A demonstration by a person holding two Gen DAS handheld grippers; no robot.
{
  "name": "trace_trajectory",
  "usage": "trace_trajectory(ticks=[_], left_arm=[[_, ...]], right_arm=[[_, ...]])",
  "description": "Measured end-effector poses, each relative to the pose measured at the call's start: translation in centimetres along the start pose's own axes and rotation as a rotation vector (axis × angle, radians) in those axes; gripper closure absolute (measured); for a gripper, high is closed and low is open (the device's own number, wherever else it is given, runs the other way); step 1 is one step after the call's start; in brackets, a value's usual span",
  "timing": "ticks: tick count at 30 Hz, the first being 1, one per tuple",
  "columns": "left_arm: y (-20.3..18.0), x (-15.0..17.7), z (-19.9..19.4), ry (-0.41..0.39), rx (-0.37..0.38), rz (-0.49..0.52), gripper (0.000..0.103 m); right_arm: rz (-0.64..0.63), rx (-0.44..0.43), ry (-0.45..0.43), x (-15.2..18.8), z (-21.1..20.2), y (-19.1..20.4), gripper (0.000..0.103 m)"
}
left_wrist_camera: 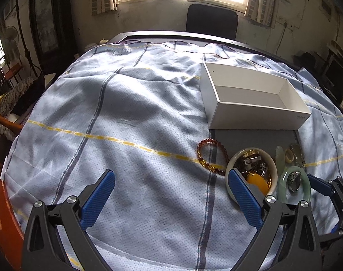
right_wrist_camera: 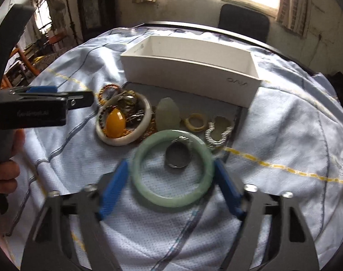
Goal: Organize jewelry
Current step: 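Grasp the green jade bangle with the right tool and lift it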
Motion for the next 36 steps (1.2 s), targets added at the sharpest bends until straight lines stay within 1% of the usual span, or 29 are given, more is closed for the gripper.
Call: trace_trajectory(ticks=[3,7,10,11,13,14,16,17,19,20,22,24,26,29,31,32,36], left_arm=[[0.2,0.0,0.3,0.003,-0.010,-0.007,0.003],[0.3,-0.1,0.3,-0.009,-0.009,0.002,0.003],[-0.8,0.3,-0.1,-0.029,0.033,0.060,0.003],[-1.6,0.4,-0.3,-0.043,0.060,0.097,0.003],[-2.7,0.7,-0.8,-0.062,0.090,0.147,0.003],[-3.1,0.8,-1.0,-0.063,0.112,0.159,0.003],[-3.9,1.0,-1.2,-0.065,0.179,0.197,0.003],[-4.2,1.1,-1.3,-0.072,0.184,0.211,0.003],[-5.0,1.3,-1.7,-0.106,0.212,0.282,0.003],[-5.3,1.4,-1.7,-0.120,0.204,0.304,0.003],[-6.1,1.7,-1.8,-0.135,0.225,0.367,0.003],[-6.8,1.8,-1.9,-0.146,0.242,0.408,0.003],[-7.5,2.0,-1.7,-0.133,0.276,0.430,0.003],[-8.4,2.4,-0.9,-0.069,0.345,0.422,0.003],[-8.9,2.6,0.1,-0.017,0.343,0.426,0.003],[-9.0,2.5,0.4,-0.009,0.333,0.431,0.003],[-9.1,1.9,1.1,-0.028,0.294,0.429,0.003]], right_arm=[[0.014,-0.012,-0.008,0.0,-0.2,-0.2,0.032],[0.015,-0.066,-0.020,0.2,-1.6,0.2,0.032],[0.013,-0.076,-0.052,0.1,-3.5,0.4,0.032],[0.012,-0.086,-0.058,0.1,-4.0,0.5,0.032],[-0.004,-0.099,-0.063,0.6,-4.7,0.6,0.032],[-0.009,-0.094,-0.065,0.8,-5.0,0.5,0.032],[-0.010,-0.103,-0.061,1.2,-5.3,0.1,0.032],[-0.003,-0.118,-0.052,1.5,-5.3,-0.2,0.032],[0.016,-0.123,-0.046,1.9,-5.3,-0.9,0.032],[0.026,-0.119,-0.045,2.1,-5.4,-1.4,0.032],[0.044,-0.121,-0.043,2.3,-5.4,-2.1,0.032],[0.076,-0.122,-0.046,2.2,-5.4,-3.0,0.032],[0.091,-0.121,-0.050,2.3,-5.5,-3.4,0.032],[0.102,-0.118,-0.053,2.3,-5.6,-3.7,0.032],[0.099,-0.113,-0.058,2.3,-5.8,-3.7,0.032],[0.101,-0.118,-0.060,2.3,-5.8,-3.8,0.032],[0.101,-0.133,-0.053,2.3,-5.9,-3.8,0.032]])
Point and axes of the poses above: each gripper's, at about its wrist camera, not at the fingertips, and z roughly the way its jaws point, y to its left, x to its underside, the point moved 6 cm from there along z, roughly the way its jaws point, and after that the axes turned 3 degrees about -x, right-handed, at the moved point
